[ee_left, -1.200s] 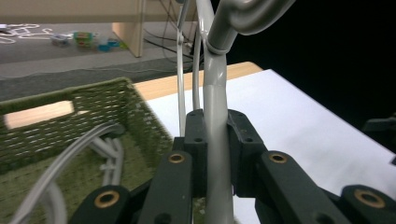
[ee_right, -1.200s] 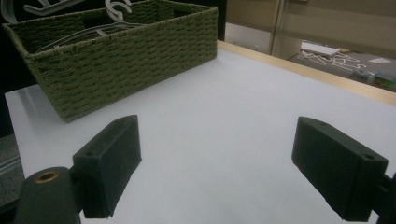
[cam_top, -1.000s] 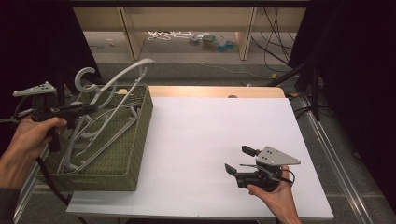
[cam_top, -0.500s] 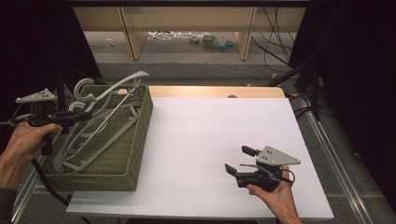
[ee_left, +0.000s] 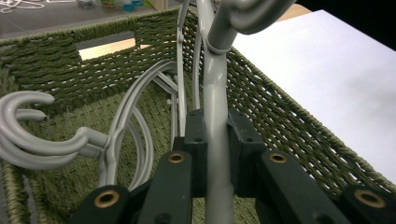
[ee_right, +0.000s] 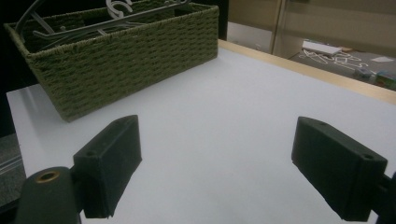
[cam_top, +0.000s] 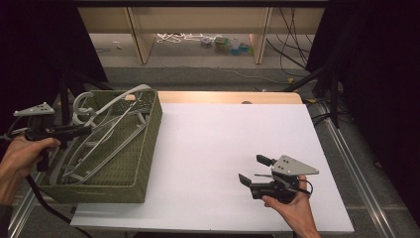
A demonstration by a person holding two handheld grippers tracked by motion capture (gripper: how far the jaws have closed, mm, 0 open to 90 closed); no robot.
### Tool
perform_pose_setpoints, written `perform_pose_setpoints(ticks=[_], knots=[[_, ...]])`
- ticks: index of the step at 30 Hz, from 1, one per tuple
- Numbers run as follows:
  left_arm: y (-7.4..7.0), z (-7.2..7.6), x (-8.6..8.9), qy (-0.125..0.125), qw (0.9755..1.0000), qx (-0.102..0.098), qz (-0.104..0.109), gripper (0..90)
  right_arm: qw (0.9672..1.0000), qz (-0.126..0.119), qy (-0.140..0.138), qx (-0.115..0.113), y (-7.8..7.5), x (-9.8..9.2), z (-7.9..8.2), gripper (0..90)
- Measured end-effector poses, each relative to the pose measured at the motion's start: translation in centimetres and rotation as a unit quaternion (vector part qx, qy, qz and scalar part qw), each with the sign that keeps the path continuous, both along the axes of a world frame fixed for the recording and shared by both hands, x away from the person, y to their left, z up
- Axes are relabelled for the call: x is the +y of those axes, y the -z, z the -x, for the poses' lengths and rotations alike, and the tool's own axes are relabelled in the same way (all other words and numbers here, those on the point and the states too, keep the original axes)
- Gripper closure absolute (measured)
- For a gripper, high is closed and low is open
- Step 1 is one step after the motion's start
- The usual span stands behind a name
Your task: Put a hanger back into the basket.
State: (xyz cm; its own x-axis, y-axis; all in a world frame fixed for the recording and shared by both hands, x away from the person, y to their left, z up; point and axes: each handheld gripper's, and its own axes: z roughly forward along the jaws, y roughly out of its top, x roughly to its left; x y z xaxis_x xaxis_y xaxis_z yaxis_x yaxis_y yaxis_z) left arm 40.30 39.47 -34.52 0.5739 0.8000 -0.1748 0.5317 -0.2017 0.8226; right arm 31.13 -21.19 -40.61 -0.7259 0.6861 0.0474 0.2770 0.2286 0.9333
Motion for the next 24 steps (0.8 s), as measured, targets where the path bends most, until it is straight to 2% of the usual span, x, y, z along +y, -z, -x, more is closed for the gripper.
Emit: perform_pose_setpoints(ticks=[2, 5, 8, 9, 11, 18, 20, 21, 22, 24], knots=[[0.1, -0.2, -0.3, 0.003, 0.9999, 0.007, -0.007, 79.7, 0.9999, 0.002, 0.003, -0.009, 0.0, -0.1, -0.1, 16.6], [0.3, -0.5, -0.6, 0.006, 0.9997, 0.014, -0.02, 79.7, 1.0, 0.002, -0.001, -0.007, -0.1, -0.2, -0.1, 16.6], [0.7, -0.7, -0.5, -0.002, 0.9992, 0.029, -0.026, 79.7, 1.0, 0.002, 0.0, 0.003, -0.2, -0.3, 0.1, 16.6], [1.0, -0.8, -0.4, -0.002, 0.9991, 0.033, -0.025, 79.7, 1.0, 0.002, 0.002, -0.008, -0.2, -0.3, 0.0, 16.6], [1.4, -1.0, -0.5, 0.001, 0.9991, 0.036, -0.021, 79.7, 0.9999, -0.004, 0.001, -0.012, -0.1, -0.3, -0.2, 16.6], [2.3, -1.7, -1.0, 0.003, 0.9973, 0.058, -0.045, 79.6, 0.9999, -0.005, 0.0, -0.013, -0.1, -0.3, -0.2, 16.6], [2.9, -1.8, -1.0, 0.001, 0.9968, 0.068, -0.041, 79.6, 1.0, -0.01, -0.001, 0.001, -0.1, -0.2, -0.1, 16.6], [3.2, -1.9, -1.1, -0.001, 0.9969, 0.07, -0.038, 79.6, 1.0, -0.01, -0.001, 0.002, -0.1, -0.3, -0.1, 16.6], [3.5, -2.0, -1.1, 0.001, 0.9966, 0.07, -0.043, 79.6, 1.0, -0.009, -0.002, 0.002, -0.1, -0.3, -0.1, 16.7], [4.0, -2.2, -1.1, 0.0, 0.996, 0.077, -0.045, 79.5, 0.9999, -0.005, 0.0, -0.011, -0.1, -0.3, -0.2, 16.7]])
